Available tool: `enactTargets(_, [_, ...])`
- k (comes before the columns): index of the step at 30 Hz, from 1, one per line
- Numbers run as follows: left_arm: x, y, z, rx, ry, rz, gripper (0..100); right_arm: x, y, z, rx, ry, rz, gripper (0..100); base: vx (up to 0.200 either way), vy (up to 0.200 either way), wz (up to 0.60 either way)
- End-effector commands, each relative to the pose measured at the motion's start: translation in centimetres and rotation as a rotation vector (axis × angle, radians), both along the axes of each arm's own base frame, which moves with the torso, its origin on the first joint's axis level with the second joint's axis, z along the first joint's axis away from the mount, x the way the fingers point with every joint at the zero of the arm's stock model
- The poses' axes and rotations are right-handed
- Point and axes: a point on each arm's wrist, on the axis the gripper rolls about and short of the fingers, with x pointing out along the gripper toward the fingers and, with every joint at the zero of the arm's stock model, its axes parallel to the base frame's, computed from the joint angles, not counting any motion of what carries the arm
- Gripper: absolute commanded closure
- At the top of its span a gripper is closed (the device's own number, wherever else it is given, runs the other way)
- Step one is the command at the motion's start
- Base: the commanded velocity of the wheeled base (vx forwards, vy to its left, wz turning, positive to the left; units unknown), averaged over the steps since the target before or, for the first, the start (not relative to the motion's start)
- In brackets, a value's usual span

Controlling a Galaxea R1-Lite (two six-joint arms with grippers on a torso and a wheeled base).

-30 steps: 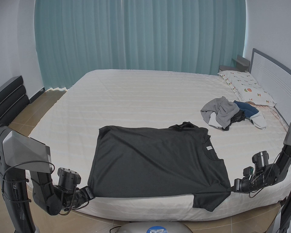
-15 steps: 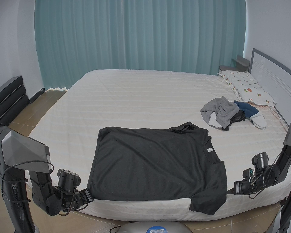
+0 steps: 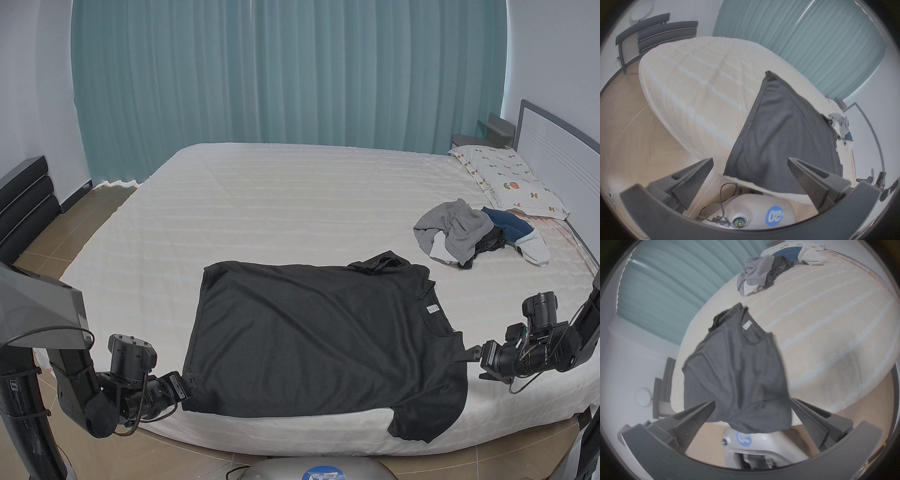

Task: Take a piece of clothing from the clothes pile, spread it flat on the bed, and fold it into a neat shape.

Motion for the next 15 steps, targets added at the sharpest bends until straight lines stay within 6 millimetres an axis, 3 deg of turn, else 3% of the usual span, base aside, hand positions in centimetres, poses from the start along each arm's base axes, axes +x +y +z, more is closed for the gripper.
enactTargets(1, [1.5,0.3,2.3,-0.071,-0.113,0.074,0,1.1,2.3,1.8,0.083,-0.097,0.000,0,0.000,0.000,0.00])
enactTargets(4, [2.3,0.7,2.4,-0.107,-0.119,0.122,0,1.2,2.5,1.4,0.139,-0.100,-0.045,0,0.000,0.000,0.00])
enactTargets(13, [2.6,1.0,2.0,-0.119,-0.109,0.130,0,2.0,2.8,-0.5,0.233,-0.125,-0.114,0,0.200,0.000,0.00])
enactTargets(15, [2.7,0.9,1.8,-0.117,-0.107,0.128,0,1.9,2.9,-0.6,0.238,-0.129,-0.113,0,0.000,0.000,0.00])
